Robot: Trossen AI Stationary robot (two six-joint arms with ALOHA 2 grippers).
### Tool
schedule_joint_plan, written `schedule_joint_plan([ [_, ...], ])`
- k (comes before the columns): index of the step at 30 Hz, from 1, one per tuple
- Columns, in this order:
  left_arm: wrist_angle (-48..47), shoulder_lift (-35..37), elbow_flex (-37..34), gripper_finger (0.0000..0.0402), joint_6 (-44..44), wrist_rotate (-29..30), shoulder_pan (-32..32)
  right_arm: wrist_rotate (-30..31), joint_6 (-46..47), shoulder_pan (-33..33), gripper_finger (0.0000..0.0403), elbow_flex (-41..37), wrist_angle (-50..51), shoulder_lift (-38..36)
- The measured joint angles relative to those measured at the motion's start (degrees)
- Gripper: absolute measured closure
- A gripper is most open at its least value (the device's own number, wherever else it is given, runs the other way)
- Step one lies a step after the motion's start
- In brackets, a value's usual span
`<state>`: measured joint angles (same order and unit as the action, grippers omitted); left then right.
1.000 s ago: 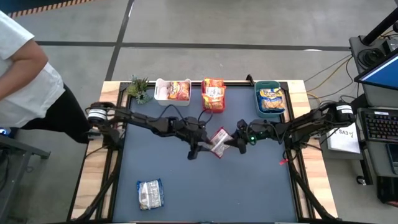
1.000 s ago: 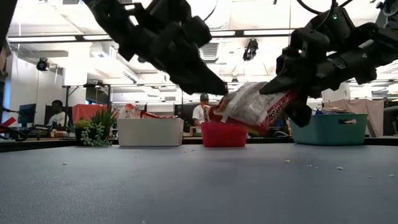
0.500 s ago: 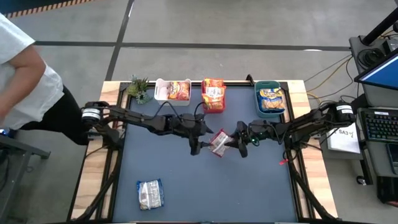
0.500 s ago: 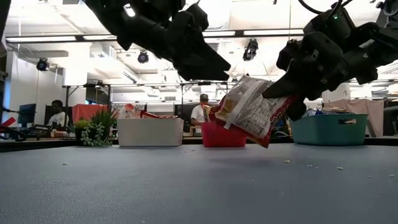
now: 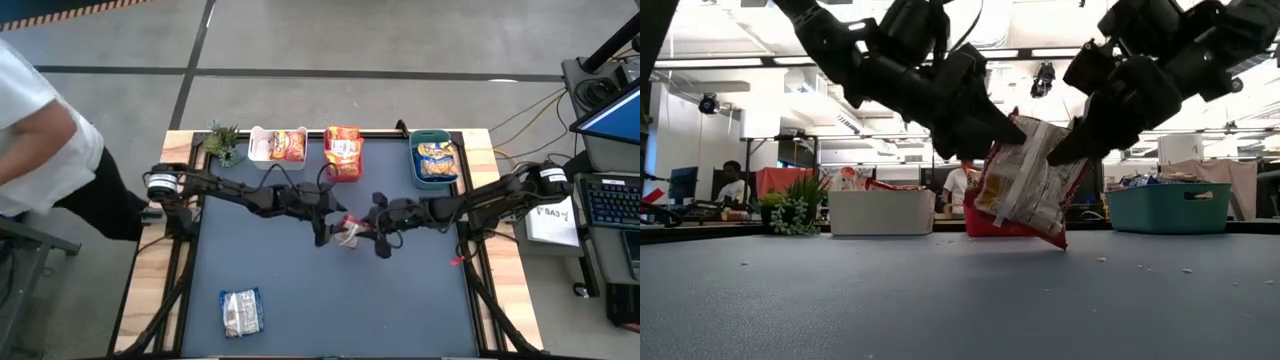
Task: Sort Maruchan noodles
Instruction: Put the red noodle pack into the white bin
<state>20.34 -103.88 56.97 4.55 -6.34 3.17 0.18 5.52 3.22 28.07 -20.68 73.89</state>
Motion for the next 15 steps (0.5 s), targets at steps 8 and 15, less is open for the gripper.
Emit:
schedule_joint_plan([
  [8, 0.3, -1.4, 0.0, 0.0153, -1.2, -0.7, -1.0, 4.5, -4.1, 2.1, 0.0275, 3.0, 2.1, 0.0],
  [15, 0.2, -1.4, 0.0, 0.0247, -1.9, -0.7, -1.2, 4.6, -1.9, 2.0, 0.0243, 3.4, 4.8, 0.0],
])
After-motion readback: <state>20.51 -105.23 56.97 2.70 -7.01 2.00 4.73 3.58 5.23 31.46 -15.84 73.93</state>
